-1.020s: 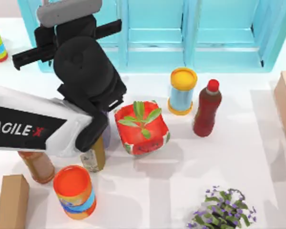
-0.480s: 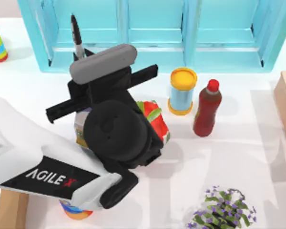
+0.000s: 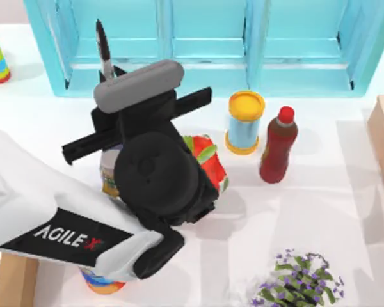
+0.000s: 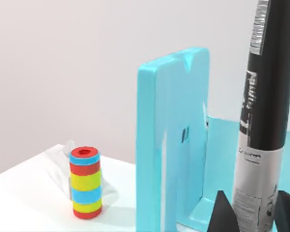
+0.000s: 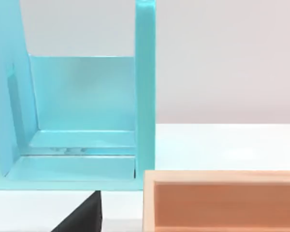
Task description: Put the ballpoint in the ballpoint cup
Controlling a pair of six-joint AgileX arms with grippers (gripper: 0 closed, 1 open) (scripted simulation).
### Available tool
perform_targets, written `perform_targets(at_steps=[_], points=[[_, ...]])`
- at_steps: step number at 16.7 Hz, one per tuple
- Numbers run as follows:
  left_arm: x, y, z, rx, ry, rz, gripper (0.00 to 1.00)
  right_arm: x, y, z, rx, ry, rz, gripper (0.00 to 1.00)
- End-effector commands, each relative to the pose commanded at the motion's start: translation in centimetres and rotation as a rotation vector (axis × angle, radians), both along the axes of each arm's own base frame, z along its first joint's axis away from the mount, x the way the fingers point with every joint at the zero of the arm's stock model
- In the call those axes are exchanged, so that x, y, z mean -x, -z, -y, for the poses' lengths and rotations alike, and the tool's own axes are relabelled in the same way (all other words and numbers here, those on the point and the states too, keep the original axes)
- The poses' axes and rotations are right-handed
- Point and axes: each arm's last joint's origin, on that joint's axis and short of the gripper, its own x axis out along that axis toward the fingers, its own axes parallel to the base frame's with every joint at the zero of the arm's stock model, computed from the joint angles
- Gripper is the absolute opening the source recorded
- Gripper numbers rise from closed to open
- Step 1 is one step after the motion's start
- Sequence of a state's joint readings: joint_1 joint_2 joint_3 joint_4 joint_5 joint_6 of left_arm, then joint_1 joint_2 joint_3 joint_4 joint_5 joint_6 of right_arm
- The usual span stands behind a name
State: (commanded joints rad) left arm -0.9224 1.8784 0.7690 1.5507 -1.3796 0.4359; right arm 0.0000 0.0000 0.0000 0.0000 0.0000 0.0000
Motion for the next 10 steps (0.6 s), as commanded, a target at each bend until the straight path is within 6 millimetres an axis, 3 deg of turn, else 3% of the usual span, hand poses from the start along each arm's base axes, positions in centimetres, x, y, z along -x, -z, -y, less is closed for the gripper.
perform_targets(at_steps=[2,10], points=[[0.00,0.00,0.00,0.000,0.000,0.000,0.00,0.00,0.00,0.00,0.000,0.000,0.000,1.00],[0.00,0.00,0.00,0.000,0.000,0.000,0.60,0.00,0.00,0.00,0.000,0.000,0.000,1.00]])
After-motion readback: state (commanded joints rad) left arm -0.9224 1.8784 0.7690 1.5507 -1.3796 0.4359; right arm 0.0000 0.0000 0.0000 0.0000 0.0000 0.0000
